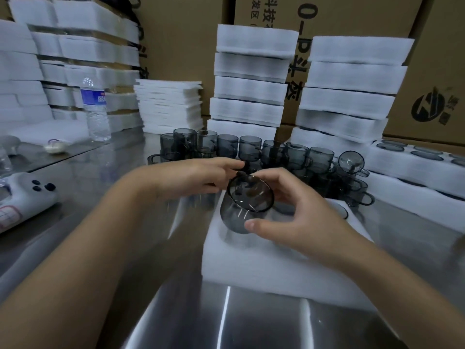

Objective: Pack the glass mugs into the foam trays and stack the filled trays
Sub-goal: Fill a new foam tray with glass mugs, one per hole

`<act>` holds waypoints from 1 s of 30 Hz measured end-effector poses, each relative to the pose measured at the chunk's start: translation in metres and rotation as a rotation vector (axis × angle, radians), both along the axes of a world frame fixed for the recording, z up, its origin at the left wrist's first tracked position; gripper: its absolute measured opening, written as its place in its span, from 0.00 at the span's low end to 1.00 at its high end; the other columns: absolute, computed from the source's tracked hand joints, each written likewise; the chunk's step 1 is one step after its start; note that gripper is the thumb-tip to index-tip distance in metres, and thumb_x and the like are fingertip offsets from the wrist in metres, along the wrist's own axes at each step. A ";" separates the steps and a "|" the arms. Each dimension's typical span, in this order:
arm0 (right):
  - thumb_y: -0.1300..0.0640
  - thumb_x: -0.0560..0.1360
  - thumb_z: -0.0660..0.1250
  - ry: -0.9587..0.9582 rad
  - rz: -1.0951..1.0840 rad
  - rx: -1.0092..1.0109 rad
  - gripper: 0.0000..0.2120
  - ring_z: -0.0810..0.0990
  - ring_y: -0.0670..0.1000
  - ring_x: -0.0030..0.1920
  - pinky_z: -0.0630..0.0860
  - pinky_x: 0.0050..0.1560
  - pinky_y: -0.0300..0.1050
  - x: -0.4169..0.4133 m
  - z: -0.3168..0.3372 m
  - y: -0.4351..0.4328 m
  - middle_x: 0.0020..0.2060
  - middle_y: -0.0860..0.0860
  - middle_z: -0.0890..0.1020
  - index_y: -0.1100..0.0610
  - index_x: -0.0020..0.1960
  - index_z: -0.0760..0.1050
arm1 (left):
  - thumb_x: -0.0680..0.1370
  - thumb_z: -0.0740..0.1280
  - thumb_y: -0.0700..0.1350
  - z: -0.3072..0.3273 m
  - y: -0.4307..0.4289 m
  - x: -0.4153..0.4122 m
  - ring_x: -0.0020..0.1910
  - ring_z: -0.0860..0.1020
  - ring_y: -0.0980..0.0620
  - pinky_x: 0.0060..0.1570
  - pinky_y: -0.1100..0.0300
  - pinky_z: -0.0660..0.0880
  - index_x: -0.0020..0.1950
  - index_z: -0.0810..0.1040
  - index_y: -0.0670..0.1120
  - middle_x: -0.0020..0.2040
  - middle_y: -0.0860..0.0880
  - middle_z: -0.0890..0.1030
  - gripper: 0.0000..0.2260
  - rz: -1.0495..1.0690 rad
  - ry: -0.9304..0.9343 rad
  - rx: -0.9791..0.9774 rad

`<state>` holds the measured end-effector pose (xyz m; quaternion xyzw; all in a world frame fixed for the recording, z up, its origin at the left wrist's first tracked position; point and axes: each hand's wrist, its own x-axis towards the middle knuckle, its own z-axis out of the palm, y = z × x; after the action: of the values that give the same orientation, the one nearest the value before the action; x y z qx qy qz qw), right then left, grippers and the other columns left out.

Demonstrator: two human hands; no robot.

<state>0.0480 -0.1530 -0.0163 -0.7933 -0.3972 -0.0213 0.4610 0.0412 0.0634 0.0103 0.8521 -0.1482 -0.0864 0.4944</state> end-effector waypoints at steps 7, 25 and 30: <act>0.46 0.62 0.70 0.047 0.092 -0.148 0.24 0.76 0.39 0.58 0.72 0.63 0.46 -0.002 0.002 0.000 0.53 0.38 0.80 0.38 0.57 0.73 | 0.55 0.71 0.73 -0.002 0.005 -0.002 0.68 0.67 0.63 0.63 0.66 0.67 0.61 0.65 0.69 0.70 0.60 0.68 0.36 -0.056 0.053 0.129; 0.43 0.64 0.71 -0.020 0.061 -0.379 0.19 0.65 0.33 0.62 0.62 0.61 0.32 0.002 0.002 -0.004 0.53 0.31 0.72 0.34 0.53 0.72 | 0.54 0.75 0.67 -0.008 0.013 0.001 0.72 0.63 0.61 0.70 0.57 0.64 0.61 0.62 0.69 0.71 0.65 0.63 0.39 -0.116 0.073 0.247; 0.29 0.58 0.69 0.031 0.070 -0.261 0.24 0.70 0.30 0.60 0.68 0.59 0.33 -0.001 0.002 -0.003 0.55 0.29 0.74 0.24 0.53 0.69 | 0.57 0.76 0.64 -0.009 0.015 0.004 0.71 0.64 0.60 0.71 0.52 0.64 0.63 0.63 0.69 0.72 0.63 0.65 0.38 -0.108 0.075 0.261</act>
<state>0.0473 -0.1556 -0.0140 -0.8323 -0.4169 0.0589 0.3606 0.0450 0.0785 0.0012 0.8962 -0.1630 -0.1631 0.3791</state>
